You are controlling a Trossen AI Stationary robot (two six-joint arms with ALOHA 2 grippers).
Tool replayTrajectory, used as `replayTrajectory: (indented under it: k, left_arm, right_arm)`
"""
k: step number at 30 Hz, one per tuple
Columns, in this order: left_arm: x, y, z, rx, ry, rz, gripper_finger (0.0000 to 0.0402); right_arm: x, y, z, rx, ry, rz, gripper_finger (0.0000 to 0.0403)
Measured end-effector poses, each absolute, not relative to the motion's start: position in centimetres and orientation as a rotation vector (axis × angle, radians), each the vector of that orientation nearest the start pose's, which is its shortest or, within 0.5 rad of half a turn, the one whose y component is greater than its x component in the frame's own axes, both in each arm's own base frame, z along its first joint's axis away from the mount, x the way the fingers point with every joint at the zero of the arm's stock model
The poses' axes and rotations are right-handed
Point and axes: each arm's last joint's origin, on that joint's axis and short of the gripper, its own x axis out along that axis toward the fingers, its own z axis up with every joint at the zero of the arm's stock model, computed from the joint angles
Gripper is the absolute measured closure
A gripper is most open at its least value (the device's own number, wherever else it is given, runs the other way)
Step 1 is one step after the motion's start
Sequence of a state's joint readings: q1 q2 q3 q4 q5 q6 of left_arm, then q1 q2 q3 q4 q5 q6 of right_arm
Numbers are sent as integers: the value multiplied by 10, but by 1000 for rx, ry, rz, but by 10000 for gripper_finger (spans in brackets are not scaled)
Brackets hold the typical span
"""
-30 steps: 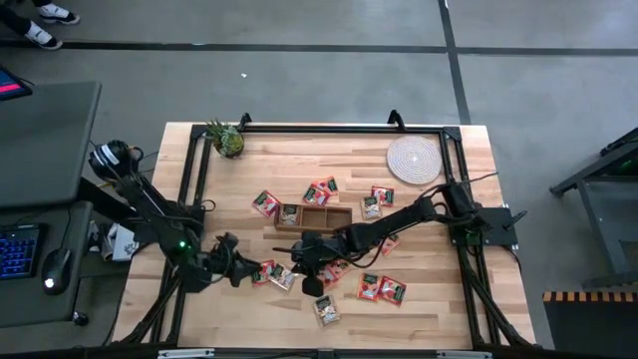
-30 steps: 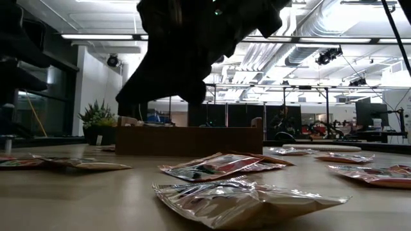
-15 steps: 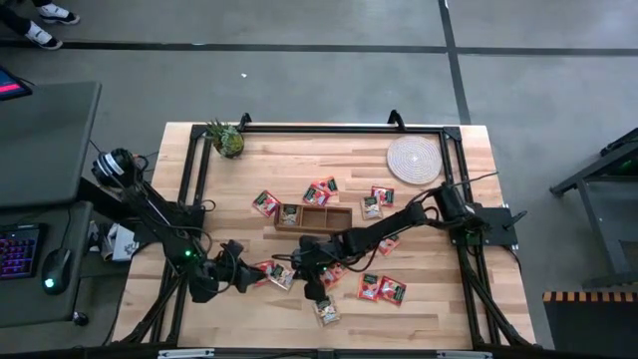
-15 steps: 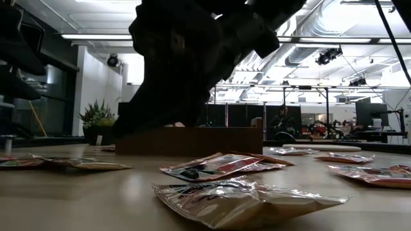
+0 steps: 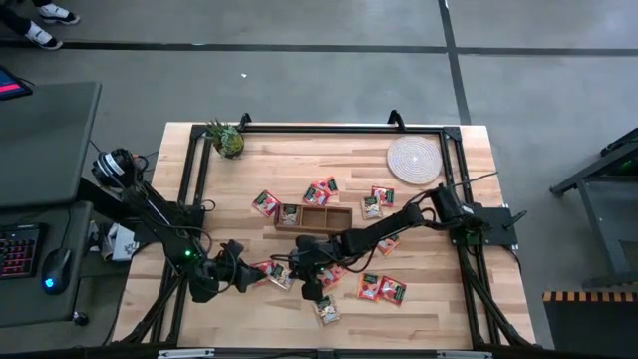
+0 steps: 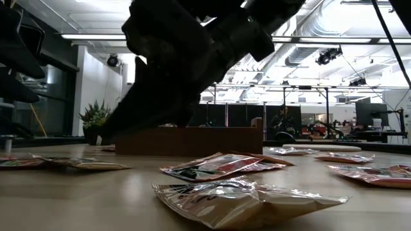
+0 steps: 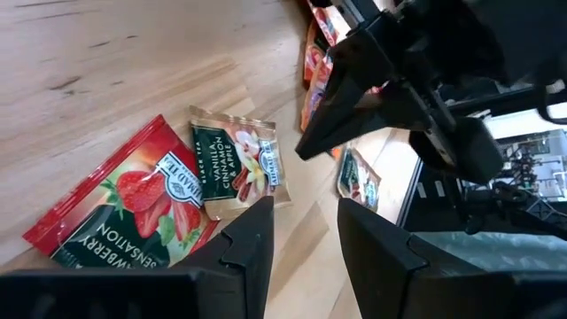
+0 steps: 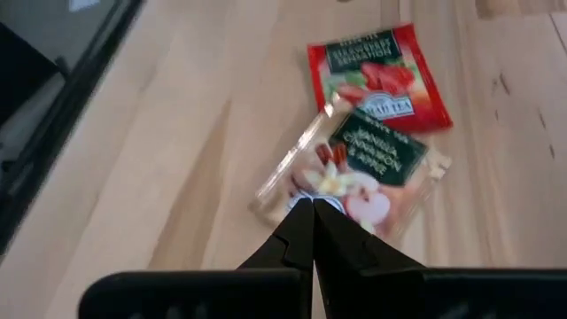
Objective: Pick & Place Tea
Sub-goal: Put the brown tea bag into the left section of the brown wooden organizer
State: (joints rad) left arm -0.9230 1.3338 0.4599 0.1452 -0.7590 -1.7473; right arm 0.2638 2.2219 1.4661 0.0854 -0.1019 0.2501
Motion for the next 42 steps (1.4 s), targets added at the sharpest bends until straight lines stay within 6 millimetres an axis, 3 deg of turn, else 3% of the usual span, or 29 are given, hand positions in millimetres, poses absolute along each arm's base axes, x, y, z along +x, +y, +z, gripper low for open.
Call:
replayTrajectory:
  k: [9, 23, 30, 42]
  left_arm:
    - [152, -169, 150, -1167, 473, 292, 276]
    - [153, -169, 150, -1214, 489, 296, 276]
    - [165, -163, 149, -1382, 641, 296, 276]
    - [190, -140, 135, -1467, 811, 375, 276]
  right_arm:
    - [468, 122, 139, 142, 712, 236, 403]
    - [470, 127, 101, 196, 842, 264, 403]
    - [469, 126, 100, 208, 855, 247, 403]
    - [469, 126, 99, 213, 853, 235, 403]
